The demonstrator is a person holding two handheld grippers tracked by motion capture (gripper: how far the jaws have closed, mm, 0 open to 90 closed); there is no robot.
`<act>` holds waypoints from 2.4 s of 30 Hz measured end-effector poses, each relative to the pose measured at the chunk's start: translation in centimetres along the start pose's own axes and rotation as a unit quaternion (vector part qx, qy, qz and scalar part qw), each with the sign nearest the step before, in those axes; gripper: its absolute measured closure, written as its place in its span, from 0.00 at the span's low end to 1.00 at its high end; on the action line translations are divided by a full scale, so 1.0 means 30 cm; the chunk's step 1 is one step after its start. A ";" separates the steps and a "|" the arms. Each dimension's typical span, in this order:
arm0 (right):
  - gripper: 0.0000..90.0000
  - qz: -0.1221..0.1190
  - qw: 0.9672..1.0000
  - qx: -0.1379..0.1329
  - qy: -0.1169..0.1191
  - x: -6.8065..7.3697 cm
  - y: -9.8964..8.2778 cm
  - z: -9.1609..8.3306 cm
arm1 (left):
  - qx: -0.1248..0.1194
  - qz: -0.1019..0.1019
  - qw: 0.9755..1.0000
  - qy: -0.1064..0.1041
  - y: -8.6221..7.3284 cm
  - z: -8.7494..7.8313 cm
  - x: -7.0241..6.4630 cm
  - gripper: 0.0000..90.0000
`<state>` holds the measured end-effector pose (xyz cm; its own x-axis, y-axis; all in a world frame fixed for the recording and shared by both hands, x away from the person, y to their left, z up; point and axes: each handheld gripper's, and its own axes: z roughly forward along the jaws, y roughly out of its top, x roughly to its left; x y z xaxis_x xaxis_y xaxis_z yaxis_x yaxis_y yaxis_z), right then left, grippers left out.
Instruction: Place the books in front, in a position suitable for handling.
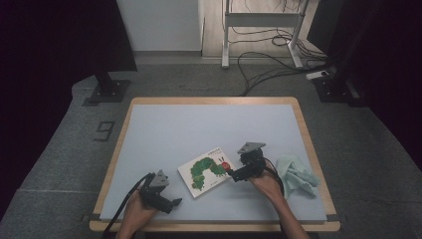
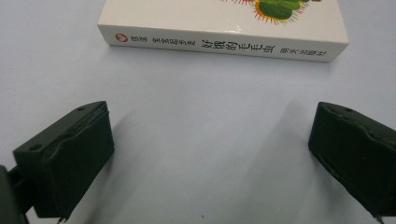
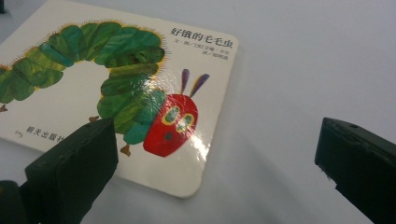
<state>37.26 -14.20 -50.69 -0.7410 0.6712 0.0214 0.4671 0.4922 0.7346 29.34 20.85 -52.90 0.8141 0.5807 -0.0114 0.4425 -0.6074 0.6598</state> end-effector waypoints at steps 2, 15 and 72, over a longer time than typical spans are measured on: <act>0.00 0.000 1.000 0.003 0.004 0.009 0.006 0.018 | 0.001 0.000 1.000 0.001 0.004 0.003 0.000 0.00; 0.00 -0.007 1.000 0.015 0.026 0.043 0.036 0.105 | 0.003 0.010 1.000 -0.003 0.061 0.052 -0.004 0.00; 0.12 0.042 0.993 0.006 0.113 0.046 0.089 0.064 | 0.002 0.026 0.999 -0.019 0.094 0.084 -0.009 0.00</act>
<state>38.43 -10.90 -50.00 -0.7882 0.5689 0.2348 0.5365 0.4481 0.7151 31.30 17.61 -52.92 0.8493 0.5279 -0.0055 0.4013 -0.6386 0.6566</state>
